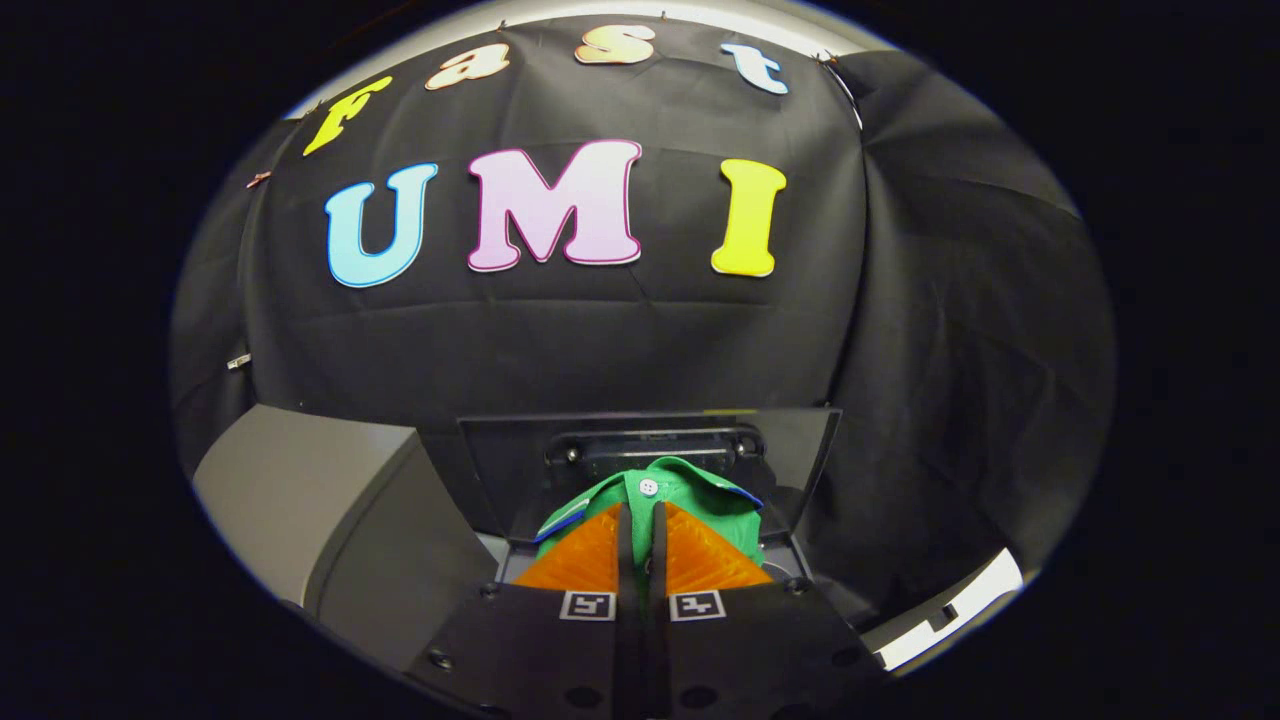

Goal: Put the clothes into the washing machine and then close the washing machine lid.

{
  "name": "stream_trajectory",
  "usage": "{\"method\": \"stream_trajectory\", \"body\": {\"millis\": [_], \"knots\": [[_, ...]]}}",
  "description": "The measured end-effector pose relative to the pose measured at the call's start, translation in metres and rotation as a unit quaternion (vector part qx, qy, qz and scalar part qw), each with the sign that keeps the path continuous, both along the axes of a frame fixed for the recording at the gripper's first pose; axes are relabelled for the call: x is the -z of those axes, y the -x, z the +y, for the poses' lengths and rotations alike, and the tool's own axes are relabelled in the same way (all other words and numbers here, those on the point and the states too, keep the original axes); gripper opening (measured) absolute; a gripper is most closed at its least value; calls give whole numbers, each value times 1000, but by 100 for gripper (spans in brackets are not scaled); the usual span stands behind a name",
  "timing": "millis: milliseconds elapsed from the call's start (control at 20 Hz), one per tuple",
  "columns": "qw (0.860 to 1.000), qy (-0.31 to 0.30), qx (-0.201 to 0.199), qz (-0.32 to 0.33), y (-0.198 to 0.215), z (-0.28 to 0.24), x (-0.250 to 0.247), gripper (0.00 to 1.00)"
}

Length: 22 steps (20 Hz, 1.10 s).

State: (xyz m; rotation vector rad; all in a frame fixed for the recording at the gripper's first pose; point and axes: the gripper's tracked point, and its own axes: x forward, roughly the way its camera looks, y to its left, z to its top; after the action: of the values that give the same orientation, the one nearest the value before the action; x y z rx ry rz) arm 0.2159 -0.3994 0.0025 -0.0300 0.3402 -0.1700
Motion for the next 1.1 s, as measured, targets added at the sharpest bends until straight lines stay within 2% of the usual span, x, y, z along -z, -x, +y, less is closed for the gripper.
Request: {"method": "stream_trajectory", "body": {"millis": [650,1100], "knots": [[996,-18,17,86,-22,-30,122,5],[985,-17,21,173,-28,-40,201,5]]}}
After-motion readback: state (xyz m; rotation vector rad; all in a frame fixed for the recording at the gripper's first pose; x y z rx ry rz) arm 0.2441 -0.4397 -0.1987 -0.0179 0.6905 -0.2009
